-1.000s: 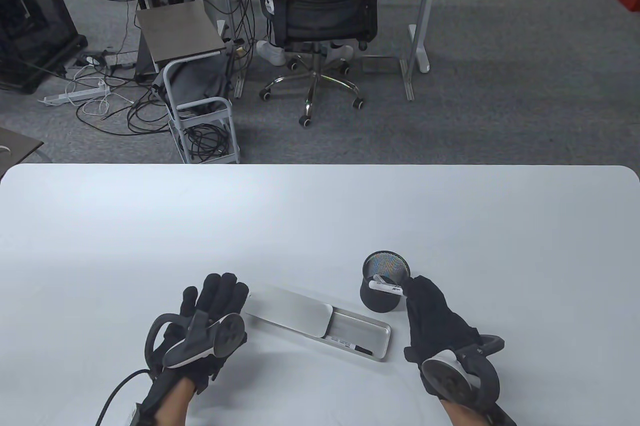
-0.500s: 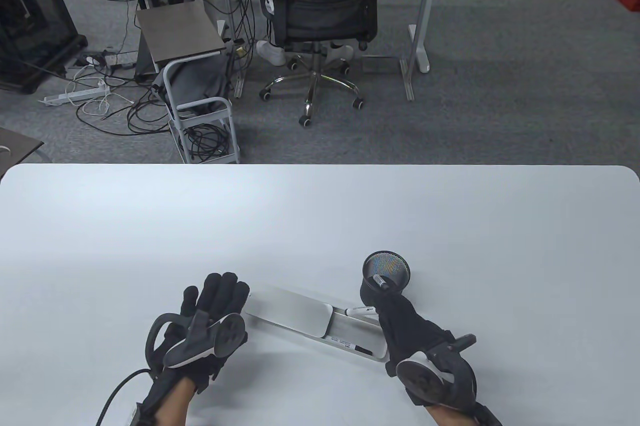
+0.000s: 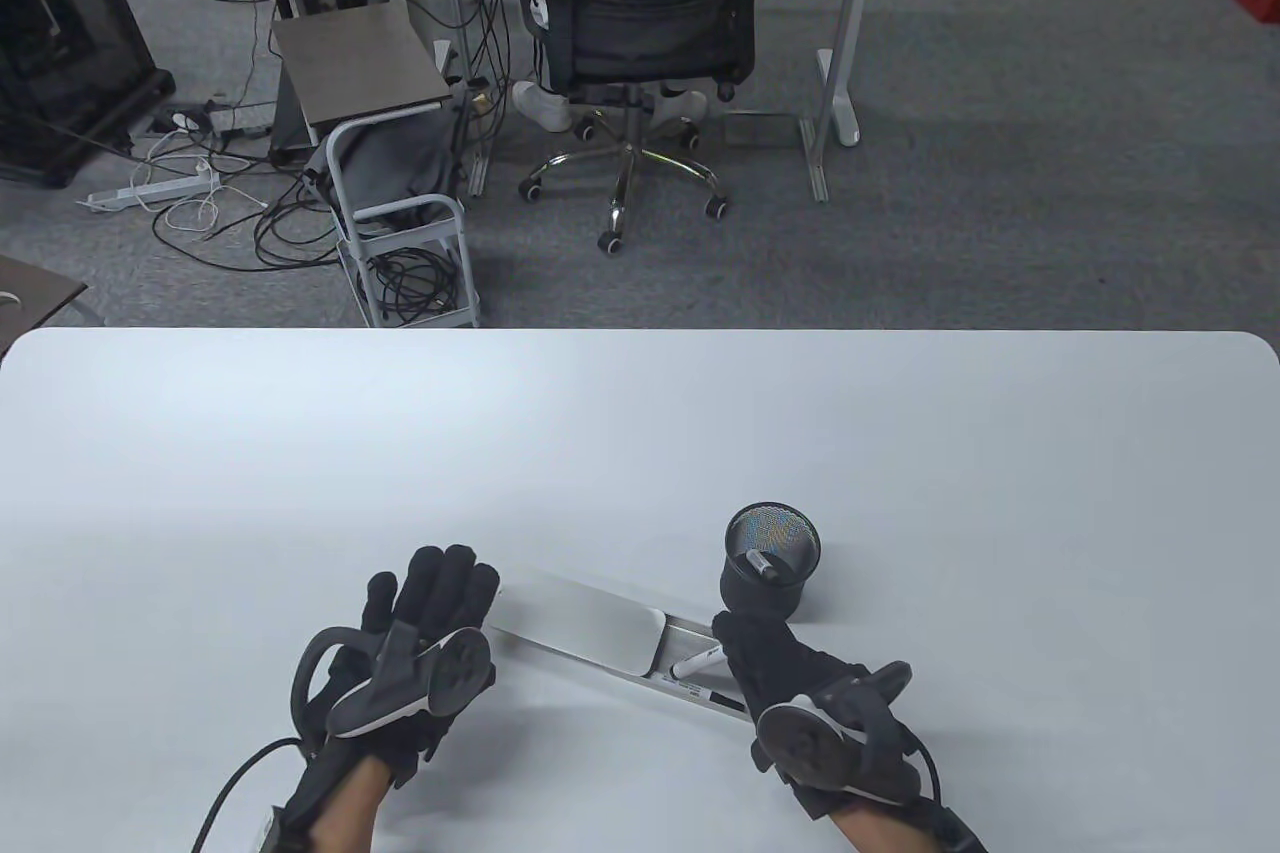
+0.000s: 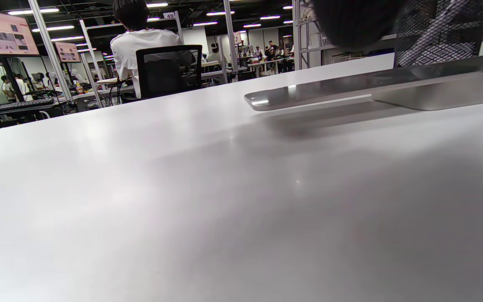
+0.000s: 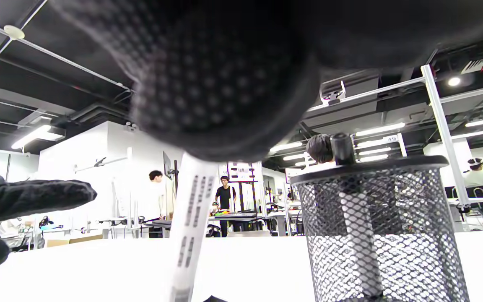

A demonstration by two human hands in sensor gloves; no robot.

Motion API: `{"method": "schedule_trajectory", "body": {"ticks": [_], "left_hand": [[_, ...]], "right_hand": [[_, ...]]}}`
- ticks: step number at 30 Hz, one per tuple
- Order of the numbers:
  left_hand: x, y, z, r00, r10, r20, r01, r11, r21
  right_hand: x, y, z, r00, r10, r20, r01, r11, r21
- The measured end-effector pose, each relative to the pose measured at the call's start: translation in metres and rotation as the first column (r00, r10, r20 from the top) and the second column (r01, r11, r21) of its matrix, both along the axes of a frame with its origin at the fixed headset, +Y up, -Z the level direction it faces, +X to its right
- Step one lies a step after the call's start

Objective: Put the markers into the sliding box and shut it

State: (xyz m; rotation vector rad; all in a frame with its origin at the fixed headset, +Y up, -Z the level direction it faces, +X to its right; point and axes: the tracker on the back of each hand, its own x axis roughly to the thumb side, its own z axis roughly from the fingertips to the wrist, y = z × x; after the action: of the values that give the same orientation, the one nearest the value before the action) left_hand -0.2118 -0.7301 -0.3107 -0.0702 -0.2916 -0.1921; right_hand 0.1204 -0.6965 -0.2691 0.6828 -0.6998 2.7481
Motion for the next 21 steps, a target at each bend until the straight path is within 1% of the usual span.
{"method": "schedule_trajectory", "body": {"ticks": [10, 21], "left_hand": [[0.001, 0.0, 0.0, 1.0, 0.002, 0.005, -0.002, 1.0, 0.001], [0.002, 0.0, 0.0, 1.0, -0.003, 0.009, 0.003, 1.0, 0.0]], "right_hand": [[-0.003, -0.001, -0.002, 1.0, 0.016, -0.004, -0.016, 0.999, -0.047], [0.003, -0.006, -0.012, 0.998, 0.06, 0.013, -0.057, 0.984, -0.166]]}}
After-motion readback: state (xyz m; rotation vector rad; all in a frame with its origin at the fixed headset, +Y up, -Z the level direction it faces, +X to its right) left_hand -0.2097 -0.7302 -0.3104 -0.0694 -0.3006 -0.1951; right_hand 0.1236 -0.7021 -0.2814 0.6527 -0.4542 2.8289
